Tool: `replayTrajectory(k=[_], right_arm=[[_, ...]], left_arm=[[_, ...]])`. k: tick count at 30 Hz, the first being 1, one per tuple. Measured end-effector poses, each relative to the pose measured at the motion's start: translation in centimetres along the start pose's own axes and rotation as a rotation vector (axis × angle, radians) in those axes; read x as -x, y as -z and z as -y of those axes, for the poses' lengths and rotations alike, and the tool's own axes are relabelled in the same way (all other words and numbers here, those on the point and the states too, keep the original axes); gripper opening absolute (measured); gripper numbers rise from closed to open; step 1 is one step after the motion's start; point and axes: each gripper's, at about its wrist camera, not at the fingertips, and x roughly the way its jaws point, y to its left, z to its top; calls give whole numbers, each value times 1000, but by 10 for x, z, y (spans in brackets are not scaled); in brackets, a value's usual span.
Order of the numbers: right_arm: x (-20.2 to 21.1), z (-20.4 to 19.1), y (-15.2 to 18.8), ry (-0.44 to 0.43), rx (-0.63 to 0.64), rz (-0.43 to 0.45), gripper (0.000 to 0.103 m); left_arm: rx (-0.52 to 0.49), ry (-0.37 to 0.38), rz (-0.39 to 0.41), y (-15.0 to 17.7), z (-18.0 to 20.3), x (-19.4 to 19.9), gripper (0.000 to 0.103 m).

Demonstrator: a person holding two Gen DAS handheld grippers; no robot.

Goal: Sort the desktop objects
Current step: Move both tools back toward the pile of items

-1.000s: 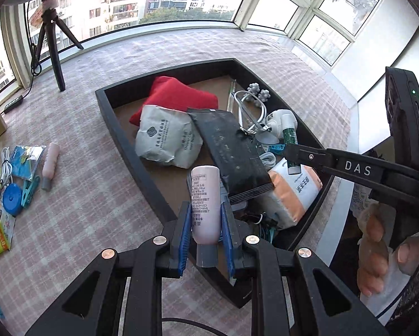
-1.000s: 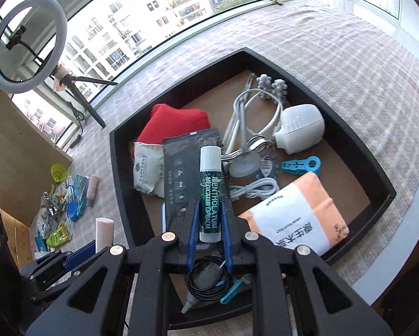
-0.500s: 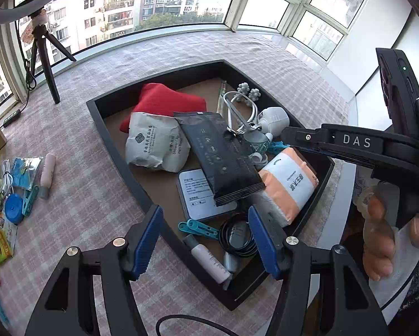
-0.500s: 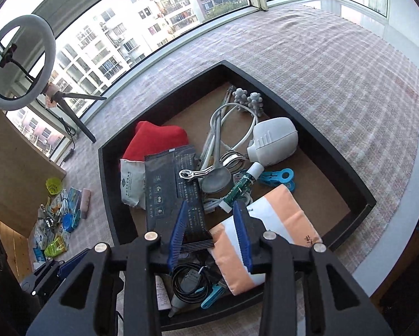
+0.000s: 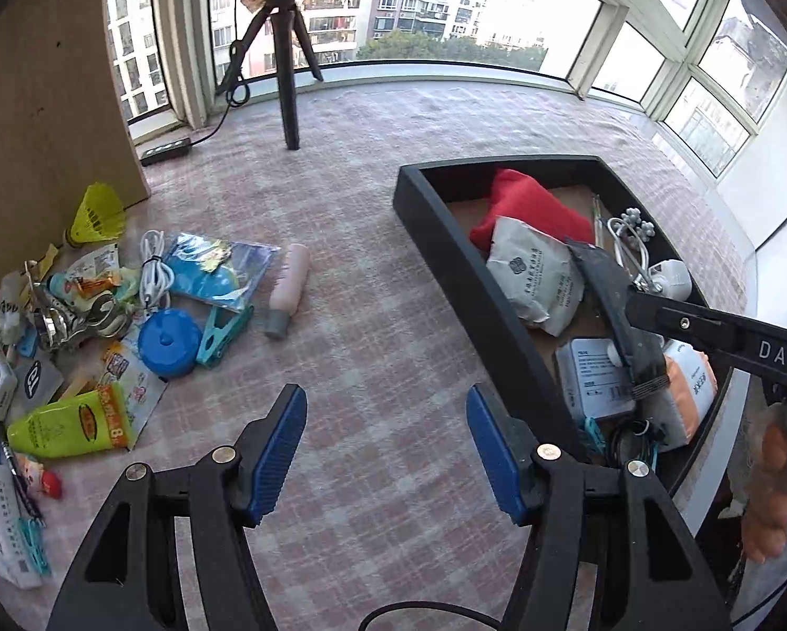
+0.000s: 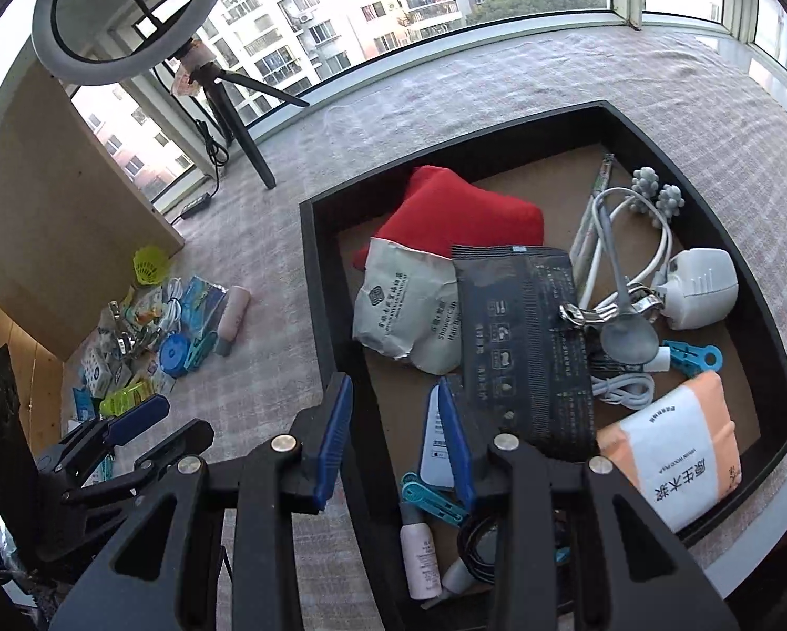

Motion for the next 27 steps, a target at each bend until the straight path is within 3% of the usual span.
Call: replayTrajectory(k=[9, 17, 27], right_arm=[[-58, -72, -24, -76, 90, -106, 34], [-120, -115, -37, -105, 92, -212, 34], [-161, -121, -43, -66, 66, -270, 34]], left_arm=[[126, -112, -19, -7, -84, -26, 60], [27, -187, -19, -8, -107, -44, 60], [-27, -223, -38, -10, -117, -62, 61]])
